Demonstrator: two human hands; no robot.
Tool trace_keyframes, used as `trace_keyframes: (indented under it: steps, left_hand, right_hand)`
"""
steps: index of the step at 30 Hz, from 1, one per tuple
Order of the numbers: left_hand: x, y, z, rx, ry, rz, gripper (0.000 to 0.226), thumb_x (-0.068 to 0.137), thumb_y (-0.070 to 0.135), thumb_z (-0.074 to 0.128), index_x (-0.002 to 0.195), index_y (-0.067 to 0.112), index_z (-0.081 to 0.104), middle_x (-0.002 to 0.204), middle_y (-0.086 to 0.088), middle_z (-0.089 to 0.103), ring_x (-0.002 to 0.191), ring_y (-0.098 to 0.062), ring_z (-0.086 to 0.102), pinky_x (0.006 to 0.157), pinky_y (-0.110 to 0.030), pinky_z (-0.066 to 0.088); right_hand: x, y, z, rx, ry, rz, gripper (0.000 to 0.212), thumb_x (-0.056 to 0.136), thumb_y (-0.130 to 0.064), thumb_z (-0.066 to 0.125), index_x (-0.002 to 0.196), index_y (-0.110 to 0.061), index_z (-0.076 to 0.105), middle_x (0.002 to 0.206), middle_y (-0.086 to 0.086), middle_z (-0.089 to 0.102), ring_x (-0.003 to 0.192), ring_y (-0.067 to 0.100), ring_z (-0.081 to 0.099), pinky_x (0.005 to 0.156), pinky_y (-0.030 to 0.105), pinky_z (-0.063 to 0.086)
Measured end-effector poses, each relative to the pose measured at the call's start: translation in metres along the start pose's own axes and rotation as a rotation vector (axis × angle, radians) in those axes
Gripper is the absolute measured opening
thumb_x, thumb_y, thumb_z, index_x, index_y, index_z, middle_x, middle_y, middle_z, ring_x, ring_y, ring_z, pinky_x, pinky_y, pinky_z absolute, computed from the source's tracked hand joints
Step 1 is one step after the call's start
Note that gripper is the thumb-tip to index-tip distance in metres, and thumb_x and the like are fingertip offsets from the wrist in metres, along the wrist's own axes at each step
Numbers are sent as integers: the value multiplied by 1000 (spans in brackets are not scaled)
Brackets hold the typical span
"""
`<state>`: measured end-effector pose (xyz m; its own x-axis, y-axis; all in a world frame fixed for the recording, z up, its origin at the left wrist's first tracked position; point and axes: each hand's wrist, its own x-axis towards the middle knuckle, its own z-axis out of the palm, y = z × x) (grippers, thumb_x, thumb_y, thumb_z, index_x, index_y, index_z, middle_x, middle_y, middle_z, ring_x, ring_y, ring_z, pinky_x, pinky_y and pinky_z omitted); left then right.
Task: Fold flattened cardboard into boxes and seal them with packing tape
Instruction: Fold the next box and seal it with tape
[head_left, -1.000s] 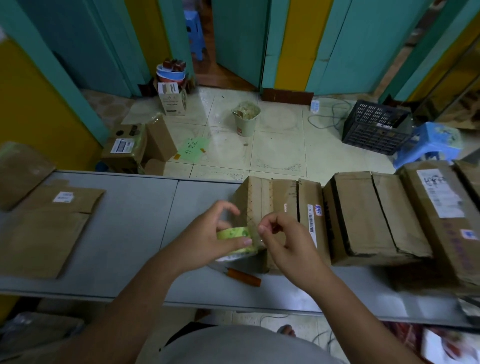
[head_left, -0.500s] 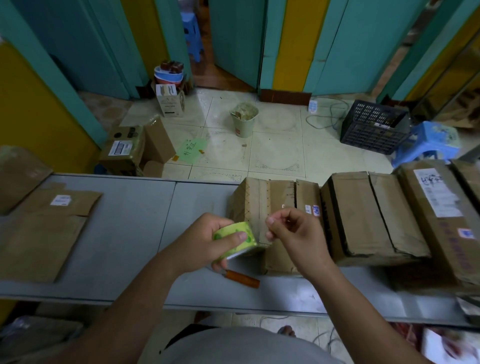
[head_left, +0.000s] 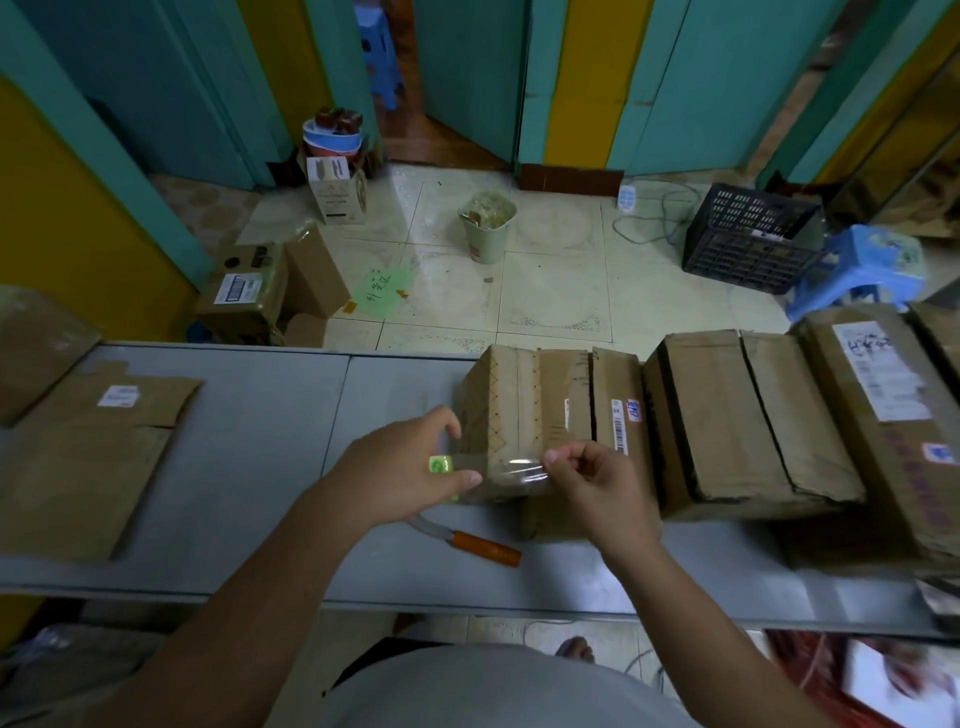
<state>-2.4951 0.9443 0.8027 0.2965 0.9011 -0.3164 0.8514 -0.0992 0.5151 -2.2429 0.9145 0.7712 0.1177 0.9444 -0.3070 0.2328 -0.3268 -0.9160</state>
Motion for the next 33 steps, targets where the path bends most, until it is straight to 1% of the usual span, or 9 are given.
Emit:
trace_keyframes:
  steps: [3, 6, 9, 11, 13, 18, 24, 29, 33]
  left_hand:
    - [10, -4, 4, 57, -47, 14, 34, 90, 73, 63, 114, 52, 51, 118, 13, 56, 98, -9, 60, 72, -31, 47]
    - [19, -12, 6, 39, -122, 4, 32, 94, 69, 61, 115, 46, 63, 117, 16, 58, 106, -11, 60, 82, -34, 51]
    - [23, -23, 6, -38, -182, 19, 23, 99, 60, 62, 110, 42, 70, 106, 21, 65, 86, 2, 65, 67, -24, 50]
    - [24, -30, 7, -86, -207, 22, 18, 100, 58, 62, 105, 42, 70, 99, 19, 66, 69, 8, 64, 52, -17, 45]
    - [24, -37, 8, -141, -229, 12, 16, 101, 56, 61, 101, 43, 70, 96, 13, 69, 58, -1, 65, 47, -19, 48]
    - [22, -48, 11, -208, -288, -17, 20, 102, 60, 56, 100, 47, 71, 101, 9, 72, 84, -16, 73, 74, -43, 64]
    - [23, -60, 15, -271, -291, -19, 17, 102, 55, 61, 94, 43, 71, 98, 8, 73, 87, -21, 74, 76, -49, 62]
    - [29, -63, 19, -335, -278, 4, 20, 98, 56, 65, 90, 41, 74, 85, 14, 71, 57, 1, 62, 48, -19, 46]
    - [35, -65, 23, -357, -283, 19, 17, 99, 50, 68, 90, 40, 77, 90, 17, 74, 81, -8, 70, 77, -36, 58]
  right_hand:
    - [6, 5, 4, 20, 18, 65, 14, 98, -28, 71, 88, -20, 76, 80, -10, 75, 81, 4, 69, 70, 18, 48]
    - [9, 5, 12, 101, 25, 116, 13, 98, -23, 71, 92, -12, 76, 86, 1, 76, 90, 17, 71, 74, 27, 57]
    - [7, 3, 23, 231, 9, 154, 14, 99, -17, 68, 96, -4, 74, 97, 16, 74, 97, 28, 73, 83, 38, 64]
    - [6, 2, 28, 248, 18, 138, 14, 100, -15, 67, 96, -3, 73, 94, 15, 73, 91, 23, 73, 74, 26, 62]
    - [6, 2, 30, 239, 29, 93, 14, 101, -14, 66, 95, -3, 73, 87, 12, 73, 82, 16, 72, 68, 19, 58]
    - [13, 5, 37, 214, 8, 72, 12, 100, -15, 68, 96, -5, 74, 91, 17, 75, 91, 33, 73, 83, 39, 63]
    - [15, 14, 40, 230, -49, 105, 11, 99, -15, 69, 97, -5, 74, 91, 10, 77, 92, 25, 75, 89, 42, 63]
    - [19, 19, 41, 257, -25, 133, 10, 97, -11, 70, 96, -3, 75, 90, 11, 77, 95, 28, 75, 91, 43, 62]
    - [22, 22, 41, 220, 10, 147, 7, 95, -12, 73, 92, -8, 77, 85, 7, 77, 93, 26, 75, 87, 38, 62]
